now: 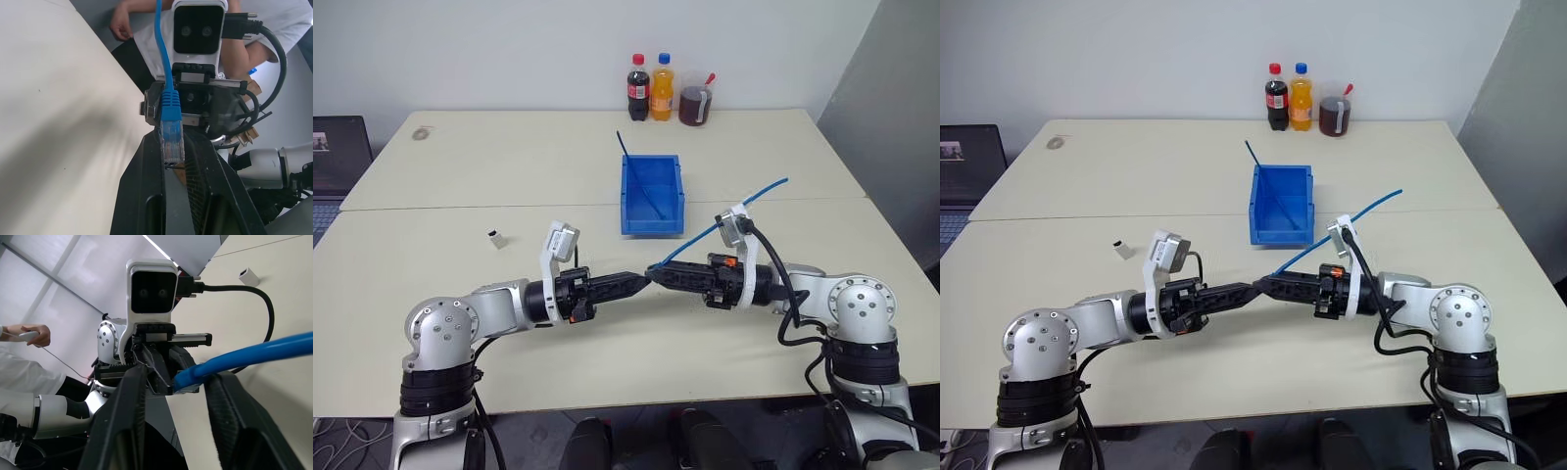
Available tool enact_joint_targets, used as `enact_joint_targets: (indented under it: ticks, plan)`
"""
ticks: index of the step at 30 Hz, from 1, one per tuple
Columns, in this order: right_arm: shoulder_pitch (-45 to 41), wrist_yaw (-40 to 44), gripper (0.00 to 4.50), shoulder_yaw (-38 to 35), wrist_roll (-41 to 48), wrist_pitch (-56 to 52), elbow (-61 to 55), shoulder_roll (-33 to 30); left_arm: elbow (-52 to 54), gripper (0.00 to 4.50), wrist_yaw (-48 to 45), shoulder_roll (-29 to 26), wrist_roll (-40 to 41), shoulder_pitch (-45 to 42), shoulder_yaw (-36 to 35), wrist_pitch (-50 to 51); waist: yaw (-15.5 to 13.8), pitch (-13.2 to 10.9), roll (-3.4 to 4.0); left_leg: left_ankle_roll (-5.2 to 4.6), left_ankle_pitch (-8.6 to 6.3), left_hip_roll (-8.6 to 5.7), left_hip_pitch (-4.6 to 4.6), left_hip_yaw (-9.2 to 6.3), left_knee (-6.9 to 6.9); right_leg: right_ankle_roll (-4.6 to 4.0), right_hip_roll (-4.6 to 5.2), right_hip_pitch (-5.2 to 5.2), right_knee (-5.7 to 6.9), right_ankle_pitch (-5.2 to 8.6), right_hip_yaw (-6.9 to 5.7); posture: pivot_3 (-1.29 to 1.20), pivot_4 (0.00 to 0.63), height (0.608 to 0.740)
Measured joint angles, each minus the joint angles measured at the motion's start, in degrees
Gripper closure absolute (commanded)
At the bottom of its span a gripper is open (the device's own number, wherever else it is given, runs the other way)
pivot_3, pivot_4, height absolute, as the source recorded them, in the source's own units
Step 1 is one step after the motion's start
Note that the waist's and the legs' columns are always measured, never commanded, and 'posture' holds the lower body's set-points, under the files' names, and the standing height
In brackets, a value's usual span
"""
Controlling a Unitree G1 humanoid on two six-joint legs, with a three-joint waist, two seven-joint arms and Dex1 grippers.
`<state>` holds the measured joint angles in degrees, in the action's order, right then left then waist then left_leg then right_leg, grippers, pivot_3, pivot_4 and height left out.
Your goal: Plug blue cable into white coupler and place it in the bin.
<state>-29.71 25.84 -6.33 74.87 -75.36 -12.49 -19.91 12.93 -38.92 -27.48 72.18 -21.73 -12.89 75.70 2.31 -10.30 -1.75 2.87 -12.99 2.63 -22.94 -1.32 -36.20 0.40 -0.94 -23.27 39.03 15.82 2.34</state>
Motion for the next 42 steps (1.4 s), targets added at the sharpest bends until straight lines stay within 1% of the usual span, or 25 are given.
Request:
enact_joint_targets:
  ticks: [3,4,7,9,11,12,15,16,17,19,20,22,24,26,27,28,31,33,34,35,38,40,42]
  plan:
    - [0.2,-0.1,4.19,0.0,0.0,0.2,0.0,0.0,0.1,4.22,0.0,-0.4,0.7,0.0,0.1,0.0,0.0,0.0,0.00,0.00,0.00,0.00,0.01,0.00,0.01,0.00,0.00,0.00,0.00,0.00,0.00,0.00,0.150,0.740]
    - [0.2,-0.1,4.31,0.1,0.1,0.4,0.0,0.1,0.1,4.22,0.0,-0.6,0.9,0.0,0.1,0.0,0.0,0.0,0.00,0.00,0.00,0.00,0.01,-0.01,0.01,0.00,0.00,0.00,0.00,0.00,-0.01,0.00,0.150,0.740]
    - [0.4,-0.1,4.34,0.4,0.1,0.8,0.0,0.0,0.1,4.22,-0.1,-1.0,0.9,0.1,0.2,-0.2,0.0,0.0,0.00,0.00,0.00,0.00,0.01,-0.01,0.01,0.00,0.00,0.00,0.00,0.00,0.00,0.00,0.150,0.740]
    - [0.5,-0.1,4.34,0.6,0.1,0.9,0.0,0.0,0.6,3.54,-0.5,-1.4,0.7,0.3,0.6,-0.7,0.0,0.0,0.00,0.00,0.00,0.00,0.00,0.00,0.02,0.00,0.00,-0.01,-0.02,0.00,0.01,0.00,0.150,0.740]
    - [0.5,-0.1,4.34,1.0,0.1,0.9,-0.2,0.0,0.9,3.31,-0.5,-1.5,0.3,0.4,1.1,-1.5,0.0,0.0,0.00,0.00,0.00,0.00,0.00,0.01,0.02,0.00,0.00,-0.01,-0.02,0.00,0.01,0.00,0.150,0.740]
    - [0.5,-0.1,4.34,1.2,0.2,0.9,-0.2,0.0,1.1,3.03,-0.5,-1.6,0.0,0.6,1.3,-1.7,0.0,0.0,0.00,0.00,0.00,0.00,0.01,0.01,0.03,0.00,0.00,-0.01,-0.02,0.00,0.01,0.00,0.150,0.740]
    - [0.5,-0.5,4.34,1.4,0.2,1.0,-0.2,0.1,1.2,2.46,-0.9,-2.2,-0.5,1.3,1.4,-2.7,0.0,0.0,0.00,0.00,0.00,0.01,0.00,-0.01,0.03,0.00,0.00,-0.01,-0.02,0.00,-0.01,0.00,0.150,0.740]
    - [0.5,-0.8,4.34,1.4,0.1,1.1,-0.2,0.1,1.5,2.35,-1.2,-2.6,-0.6,1.5,1.5,-3.0,0.0,0.0,0.00,0.00,0.00,0.01,0.01,-0.01,0.04,0.00,0.00,-0.02,-0.02,0.00,0.00,0.00,0.150,0.740]
    - [0.4,-1.1,4.34,1.3,0.0,1.4,-0.2,0.1,2.5,2.08,-1.8,-3.5,-1.1,2.2,1.5,-3.8,0.1,0.0,0.00,0.00,0.00,0.00,0.01,0.01,0.05,0.00,0.00,-0.02,-0.02,0.00,0.02,0.00,0.150,0.740]
    - [0.0,-1.1,4.34,1.4,-0.7,2.1,0.3,0.0,3.7,1.69,-2.6,-4.9,-1.9,4.0,1.5,-5.0,0.2,0.0,0.00,0.00,0.00,0.01,0.02,0.04,0.07,0.00,0.00,-0.04,-0.03,0.00,0.05,0.00,0.150,0.740]
    - [-0.4,-1.1,4.34,1.2,-1.3,2.6,0.6,-0.3,4.7,1.38,-3.2,-5.9,-3.1,5.7,1.6,-5.9,0.3,0.0,0.01,0.00,0.00,0.01,0.01,0.05,0.09,0.00,0.00,-0.05,-0.04,0.00,0.06,0.00,0.150,0.740]
    - [-0.6,-1.0,4.34,0.8,-2.1,3.4,1.4,-0.7,5.7,1.08,-3.8,-7.3,-5.0,7.9,1.9,-7.4,0.2,0.0,0.01,0.00,0.00,0.01,0.01,0.03,0.11,-0.01,0.00,-0.05,-0.06,0.01,0.04,0.00,0.150,0.740]
    - [-1.2,-0.8,4.34,0.7,-3.5,4.4,2.7,-1.2,8.2,0.69,-4.4,-9.7,-10.3,11.9,2.8,-11.9,0.2,0.0,0.02,0.00,0.00,0.01,0.03,0.07,0.13,-0.01,0.00,-0.06,-0.07,0.01,0.10,0.00,0.150,0.740]
    - [-1.3,-0.6,4.34,0.4,-4.6,5.4,3.8,-2.0,8.6,0.32,-3.5,-10.2,-14.6,13.9,2.8,-15.3,0.0,0.0,0.03,0.00,0.00,0.01,0.02,0.06,0.13,-0.01,0.01,-0.07,-0.06,0.01,0.07,0.00,0.150,0.740]
    - [-1.4,0.1,4.34,0.3,-5.7,6.4,4.6,-2.1,9.4,0.11,0.6,-9.0,-19.5,14.8,2.5,-19.7,-0.3,0.0,0.03,0.00,0.00,0.02,0.01,0.05,0.12,-0.01,0.01,-0.07,-0.07,0.01,0.07,0.00,0.150,0.740]
    - [-1.4,0.4,4.34,0.3,-6.2,6.7,4.9,-2.2,9.7,0.02,2.5,-8.0,-21.6,15.0,2.2,-21.4,-0.4,0.0,0.03,0.00,0.00,0.02,0.03,0.06,0.13,-0.01,0.02,-0.07,-0.08,0.00,0.09,0.00,0.150,0.740]
    - [-1.7,1.7,4.34,0.4,-8.0,8.3,6.2,-2.5,10.1,0.02,13.2,-4.2,-32.0,15.7,1.2,-29.0,-0.6,0.0,0.02,0.00,0.00,0.01,0.01,0.11,0.12,0.01,0.03,-0.07,-0.09,-0.01,0.14,0.00,0.150,0.740]
    - [-2.1,2.9,4.34,0.7,-9.3,9.2,7.2,-2.5,10.2,0.02,22.4,-0.1,-39.0,16.6,0.7,-32.5,-0.6,0.0,0.02,0.00,0.00,0.00,-0.01,0.14,0.12,0.03,0.05,-0.07,-0.13,-0.02,0.17,0.00,0.150,0.740]
    - [-2.7,3.5,4.34,0.9,-10.3,9.8,8.0,-2.2,10.1,0.02,28.5,2.8,-43.6,17.2,0.5,-34.3,-0.6,0.0,0.01,0.00,0.00,0.00,-0.05,0.15,0.11,0.05,0.07,-0.07,-0.14,-0.03,0.18,0.00,0.150,0.740]
    - [-3.1,4.1,4.34,1.0,-11.0,10.2,8.6,-2.1,10.0,0.02,32.7,4.4,-46.9,17.7,0.6,-35.4,-0.5,0.0,-0.01,0.00,0.00,0.01,-0.06,0.14,0.12,0.05,0.07,-0.07,-0.14,-0.03,0.16,0.00,0.150,0.740]
    - [-3.9,5.2,4.34,1.2,-12.1,11.0,9.5,-1.8,9.7,0.02,40.2,7.5,-52.8,18.0,0.1,-37.1,-0.6,0.0,-0.01,0.00,0.00,0.01,-0.04,0.10,0.12,0.04,0.07,-0.07,-0.12,-0.03,0.11,0.00,0.150,0.740]
    - [-5.0,6.5,4.34,2.1,-13.5,11.2,10.7,-1.3,8.3,0.02,45.8,10.9,-56.7,17.6,-0.5,-37.8,-0.6,0.0,-0.01,0.00,0.00,0.00,-0.04,0.12,0.11,0.06,0.06,-0.07,-0.07,-0.04,0.11,0.00,0.150,0.740]
    - [-5.9,7.3,4.34,2.7,-14.2,11.5,11.5,-1.3,4.6,0.02,47.7,11.8,-59.1,16.2,0.1,-38.9,-0.6,0.0,-0.02,0.00,0.00,-0.02,-0.02,0.10,0.10,0.07,0.06,-0.07,-0.05,-0.05,0.08,0.00,0.150,0.740]
